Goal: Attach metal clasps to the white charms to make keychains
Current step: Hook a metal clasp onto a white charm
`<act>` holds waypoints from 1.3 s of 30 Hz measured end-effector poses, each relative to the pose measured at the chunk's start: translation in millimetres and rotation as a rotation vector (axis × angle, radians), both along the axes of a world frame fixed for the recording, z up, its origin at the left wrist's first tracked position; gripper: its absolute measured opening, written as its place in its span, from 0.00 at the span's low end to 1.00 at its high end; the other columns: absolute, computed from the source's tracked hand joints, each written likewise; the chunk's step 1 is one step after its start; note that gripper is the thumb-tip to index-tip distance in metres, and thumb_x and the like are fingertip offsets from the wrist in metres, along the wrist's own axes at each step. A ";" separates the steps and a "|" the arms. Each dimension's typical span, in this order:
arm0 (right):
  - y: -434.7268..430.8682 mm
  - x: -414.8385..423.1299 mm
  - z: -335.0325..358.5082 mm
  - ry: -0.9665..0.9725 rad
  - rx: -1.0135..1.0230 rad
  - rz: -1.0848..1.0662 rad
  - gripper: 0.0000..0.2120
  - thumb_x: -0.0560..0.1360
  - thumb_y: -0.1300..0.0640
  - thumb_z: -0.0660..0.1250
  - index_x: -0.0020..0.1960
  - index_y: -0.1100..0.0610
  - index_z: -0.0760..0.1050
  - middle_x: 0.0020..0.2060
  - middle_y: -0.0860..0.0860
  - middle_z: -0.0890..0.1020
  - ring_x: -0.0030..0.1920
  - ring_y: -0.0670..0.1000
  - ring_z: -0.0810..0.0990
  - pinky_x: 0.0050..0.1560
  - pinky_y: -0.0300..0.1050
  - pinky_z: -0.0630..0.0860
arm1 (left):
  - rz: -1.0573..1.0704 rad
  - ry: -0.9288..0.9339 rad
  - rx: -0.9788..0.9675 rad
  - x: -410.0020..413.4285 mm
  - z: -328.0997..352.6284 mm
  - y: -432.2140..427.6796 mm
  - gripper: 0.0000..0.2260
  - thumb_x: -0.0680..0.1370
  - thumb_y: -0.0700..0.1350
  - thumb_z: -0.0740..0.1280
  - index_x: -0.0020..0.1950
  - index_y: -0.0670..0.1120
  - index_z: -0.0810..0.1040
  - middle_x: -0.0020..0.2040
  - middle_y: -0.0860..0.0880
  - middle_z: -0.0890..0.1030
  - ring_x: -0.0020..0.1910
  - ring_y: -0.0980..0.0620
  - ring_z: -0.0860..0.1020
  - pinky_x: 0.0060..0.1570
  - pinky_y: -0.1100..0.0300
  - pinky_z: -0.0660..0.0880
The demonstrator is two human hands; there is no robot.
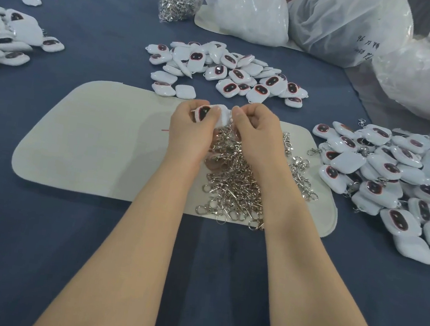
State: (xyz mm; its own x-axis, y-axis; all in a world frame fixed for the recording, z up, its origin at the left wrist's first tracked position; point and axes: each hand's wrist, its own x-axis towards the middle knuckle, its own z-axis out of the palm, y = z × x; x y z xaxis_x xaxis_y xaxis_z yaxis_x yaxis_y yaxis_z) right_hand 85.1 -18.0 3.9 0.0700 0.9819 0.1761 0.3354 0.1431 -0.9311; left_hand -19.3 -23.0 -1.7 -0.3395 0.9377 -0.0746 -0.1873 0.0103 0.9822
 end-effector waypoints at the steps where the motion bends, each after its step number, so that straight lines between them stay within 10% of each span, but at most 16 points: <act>1: 0.6 0.6 0.4 -0.007 -0.019 0.009 0.08 0.79 0.54 0.64 0.42 0.56 0.73 0.31 0.48 0.75 0.33 0.48 0.71 0.39 0.44 0.70 | 0.032 0.116 0.052 0.1 -0.5 -0.7 0.07 0.77 0.42 0.67 0.55 0.47 0.74 0.43 0.55 0.76 0.35 0.60 0.75 0.37 0.68 0.74; 10: -1.0 7.8 0.1 0.151 -0.166 0.104 0.12 0.78 0.57 0.65 0.37 0.58 0.75 0.25 0.48 0.73 0.27 0.48 0.69 0.32 0.44 0.65 | 0.060 0.747 0.403 6.6 0.7 -12.1 0.10 0.79 0.44 0.63 0.60 0.49 0.75 0.50 0.55 0.79 0.45 0.58 0.75 0.45 0.65 0.70; 16: -4.1 -2.6 6.1 0.088 0.020 0.128 0.03 0.76 0.60 0.68 0.44 0.54 0.75 0.38 0.47 0.80 0.39 0.45 0.78 0.46 0.42 0.76 | 0.062 -0.200 0.010 -2.9 2.0 0.2 0.03 0.79 0.42 0.64 0.51 0.44 0.76 0.35 0.50 0.75 0.25 0.60 0.73 0.28 0.65 0.72; 22: -3.3 -2.6 3.5 -0.014 0.062 0.024 0.04 0.77 0.57 0.66 0.44 0.57 0.75 0.36 0.50 0.80 0.37 0.47 0.77 0.42 0.41 0.76 | -0.070 -0.362 -0.100 -0.1 2.7 -1.1 0.06 0.79 0.41 0.65 0.42 0.44 0.77 0.23 0.53 0.75 0.20 0.60 0.70 0.23 0.68 0.70; 30: 2.0 7.9 -0.9 0.156 -0.061 0.143 0.07 0.78 0.58 0.65 0.42 0.59 0.75 0.31 0.49 0.78 0.33 0.47 0.74 0.40 0.44 0.73 | -0.003 0.033 0.114 0.9 2.4 -3.5 0.05 0.79 0.41 0.64 0.51 0.51 0.74 0.43 0.52 0.76 0.37 0.55 0.75 0.39 0.62 0.73; 36: 1.9 16.2 -0.5 0.157 -0.152 0.190 0.09 0.78 0.57 0.65 0.41 0.60 0.75 0.30 0.49 0.78 0.33 0.49 0.73 0.41 0.46 0.71 | 0.036 0.619 0.401 5.0 1.0 -13.5 0.07 0.79 0.43 0.63 0.56 0.50 0.74 0.42 0.58 0.75 0.38 0.63 0.73 0.38 0.70 0.68; 39: -1.2 12.4 3.7 0.406 -0.218 0.220 0.09 0.78 0.59 0.65 0.40 0.60 0.75 0.31 0.51 0.76 0.31 0.47 0.72 0.38 0.41 0.72 | 0.075 0.605 0.434 7.9 3.3 -14.2 0.06 0.79 0.44 0.63 0.56 0.51 0.73 0.43 0.58 0.76 0.38 0.62 0.74 0.39 0.70 0.69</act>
